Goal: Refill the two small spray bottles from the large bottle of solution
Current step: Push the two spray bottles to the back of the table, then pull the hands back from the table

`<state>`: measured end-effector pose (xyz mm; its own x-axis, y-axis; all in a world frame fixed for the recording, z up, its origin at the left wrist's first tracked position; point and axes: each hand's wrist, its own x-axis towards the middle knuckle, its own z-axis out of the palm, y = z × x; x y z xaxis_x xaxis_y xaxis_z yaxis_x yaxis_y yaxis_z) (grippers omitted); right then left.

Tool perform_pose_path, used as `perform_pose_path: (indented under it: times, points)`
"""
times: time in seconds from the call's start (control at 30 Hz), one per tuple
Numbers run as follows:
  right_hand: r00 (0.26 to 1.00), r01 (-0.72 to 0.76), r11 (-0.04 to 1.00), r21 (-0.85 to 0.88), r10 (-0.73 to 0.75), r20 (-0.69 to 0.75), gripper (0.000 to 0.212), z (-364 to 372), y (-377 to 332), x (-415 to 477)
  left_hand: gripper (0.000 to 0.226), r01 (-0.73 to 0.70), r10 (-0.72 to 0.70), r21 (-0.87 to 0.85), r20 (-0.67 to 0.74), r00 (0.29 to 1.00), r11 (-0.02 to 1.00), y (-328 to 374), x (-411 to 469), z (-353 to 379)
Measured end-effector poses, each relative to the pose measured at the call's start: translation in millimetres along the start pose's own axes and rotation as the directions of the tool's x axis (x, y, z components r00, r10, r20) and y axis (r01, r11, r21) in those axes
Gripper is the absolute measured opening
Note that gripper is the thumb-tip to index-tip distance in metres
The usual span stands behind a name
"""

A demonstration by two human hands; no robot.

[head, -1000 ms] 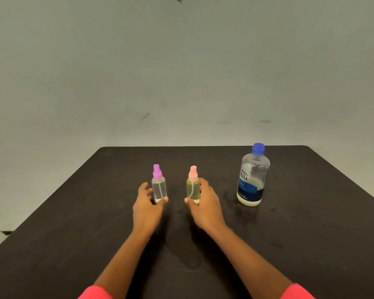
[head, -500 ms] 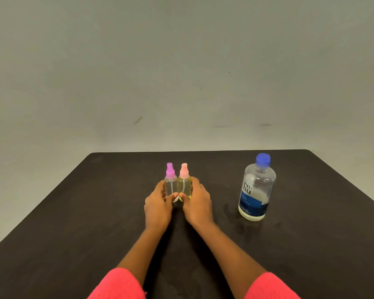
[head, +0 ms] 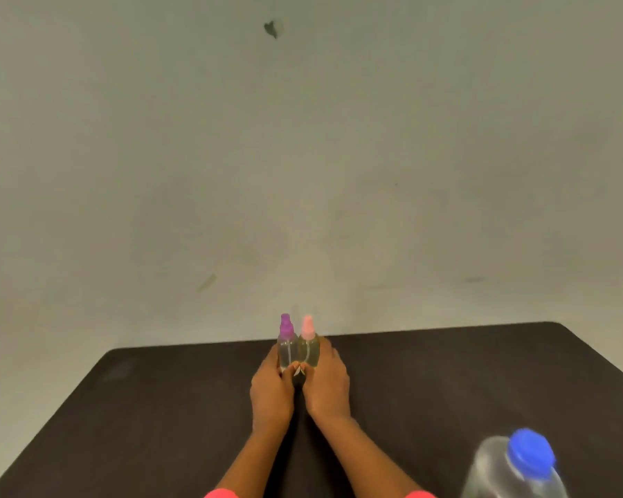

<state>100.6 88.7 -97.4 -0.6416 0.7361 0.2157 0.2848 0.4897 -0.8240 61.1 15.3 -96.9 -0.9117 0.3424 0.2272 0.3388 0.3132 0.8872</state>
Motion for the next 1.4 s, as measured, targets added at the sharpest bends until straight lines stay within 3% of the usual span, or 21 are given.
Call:
perform_pose_path:
  times: [0.2, 0.43, 0.7, 0.8, 0.93, 1.1, 1.2, 1.27, 1.4]
  points:
    - [1.000, -0.008, 0.999, -0.034, 0.009, 0.015, 0.058, 19.8, -3.5, 35.2, 0.035, 0.020, -0.020, 0.028, 0.017, 1.000, 0.999, -10.0, 45.2, 9.0]
    - [0.996, -0.082, 0.996, -0.031, 0.083, 0.017, 0.041, 26.8, -4.1, 50.0, 0.030, 0.048, -0.049, 0.060, 0.014, 0.999, 0.997, -10.7, 58.5, 12.7]
    - [0.988, -0.142, 0.990, 0.015, 0.141, 0.055, 0.030, 20.2, -11.9, 52.3, 0.033, 0.099, -0.093, -0.057, 0.095, 0.991, 0.994, -11.7, 63.0, 5.4]
    - [0.961, -0.246, 0.967, 0.069, 0.234, 0.145, 0.044, 9.7, -18.8, 50.3, 0.046, 0.199, -0.181, -0.115, 0.149, 0.972, 0.973, -4.2, 59.5, 1.6]
    - [0.897, -0.368, 0.929, -0.034, 0.364, 0.249, 0.070, -13.7, -34.2, 40.4, 0.069, 0.370, -0.370, -0.104, 0.020, 0.929, 0.923, 8.3, 37.1, -2.6]
    - [0.847, -0.428, 0.896, -0.116, 0.443, 0.294, 0.064, -58.2, -56.1, 39.6, 0.061, 0.447, -0.450, -0.050, -0.081, 0.889, 0.893, 41.6, 5.2, -12.6]
    - [0.864, -0.378, 0.911, -0.167, 0.412, 0.291, 0.058, -96.0, -68.8, 38.0, 0.049, 0.407, -0.407, -0.008, 0.005, 0.913, 0.913, 66.0, -14.1, -19.2]
    - [0.874, -0.333, 0.917, -0.217, 0.387, 0.295, 0.051, -123.7, -72.6, 31.9, 0.039, 0.396, -0.398, 0.045, 0.147, 0.905, 0.917, 80.6, -27.6, -23.3]
    - [0.869, -0.271, 0.901, -0.339, 0.380, 0.317, 0.041, -181.4, -66.8, 9.7, 0.034, 0.364, -0.409, 0.187, 0.467, 0.784, 0.912, 101.6, -61.1, -27.1]
